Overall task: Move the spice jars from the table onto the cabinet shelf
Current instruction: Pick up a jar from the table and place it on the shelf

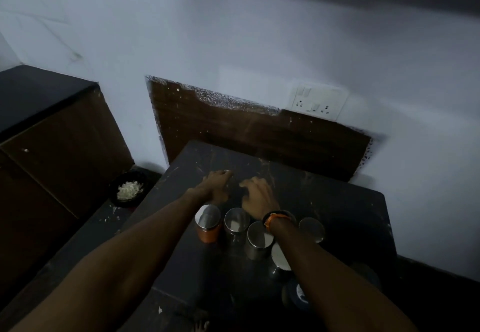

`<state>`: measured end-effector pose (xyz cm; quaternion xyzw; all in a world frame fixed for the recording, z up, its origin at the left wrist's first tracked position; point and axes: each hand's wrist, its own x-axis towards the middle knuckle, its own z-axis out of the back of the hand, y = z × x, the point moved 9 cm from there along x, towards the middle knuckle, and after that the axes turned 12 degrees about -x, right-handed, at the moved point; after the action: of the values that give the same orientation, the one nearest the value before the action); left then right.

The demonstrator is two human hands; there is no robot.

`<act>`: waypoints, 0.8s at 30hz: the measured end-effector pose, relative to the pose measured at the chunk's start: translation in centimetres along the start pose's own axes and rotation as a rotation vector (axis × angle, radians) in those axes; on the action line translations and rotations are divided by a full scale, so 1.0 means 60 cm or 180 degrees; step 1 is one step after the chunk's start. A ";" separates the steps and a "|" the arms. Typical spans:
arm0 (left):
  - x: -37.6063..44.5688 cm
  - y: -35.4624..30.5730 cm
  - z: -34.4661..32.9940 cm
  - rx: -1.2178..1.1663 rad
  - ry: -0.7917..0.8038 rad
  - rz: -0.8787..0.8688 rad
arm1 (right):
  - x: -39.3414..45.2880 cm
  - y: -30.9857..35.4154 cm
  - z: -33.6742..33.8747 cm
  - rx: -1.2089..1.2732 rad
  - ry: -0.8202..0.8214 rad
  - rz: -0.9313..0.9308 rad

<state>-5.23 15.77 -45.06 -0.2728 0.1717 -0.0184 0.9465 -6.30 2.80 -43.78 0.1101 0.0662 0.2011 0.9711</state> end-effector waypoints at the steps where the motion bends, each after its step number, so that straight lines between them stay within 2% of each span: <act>1: -0.003 0.016 -0.010 -0.0086 0.0032 0.0030 | -0.004 0.006 -0.017 0.0048 0.0041 -0.0012; 6: -0.021 0.077 -0.047 -0.0373 0.0040 0.0135 | -0.019 0.024 -0.095 -0.0171 0.0343 -0.0042; 13: -0.019 0.076 -0.058 -0.0844 0.0047 -0.0147 | -0.029 0.024 -0.174 -0.0615 0.0736 -0.0178; 19: -0.008 0.078 -0.058 -0.1125 0.0074 -0.0306 | -0.022 0.022 -0.190 -0.0483 0.0533 -0.0241; 24: 0.003 0.076 -0.038 -0.1393 -0.0113 -0.0337 | -0.004 0.018 -0.176 -0.0380 0.0523 -0.0253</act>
<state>-6.12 18.48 -49.32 -0.4805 0.1403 -0.0256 0.8653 -8.76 5.65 -53.72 0.0325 0.1379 0.1744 0.9744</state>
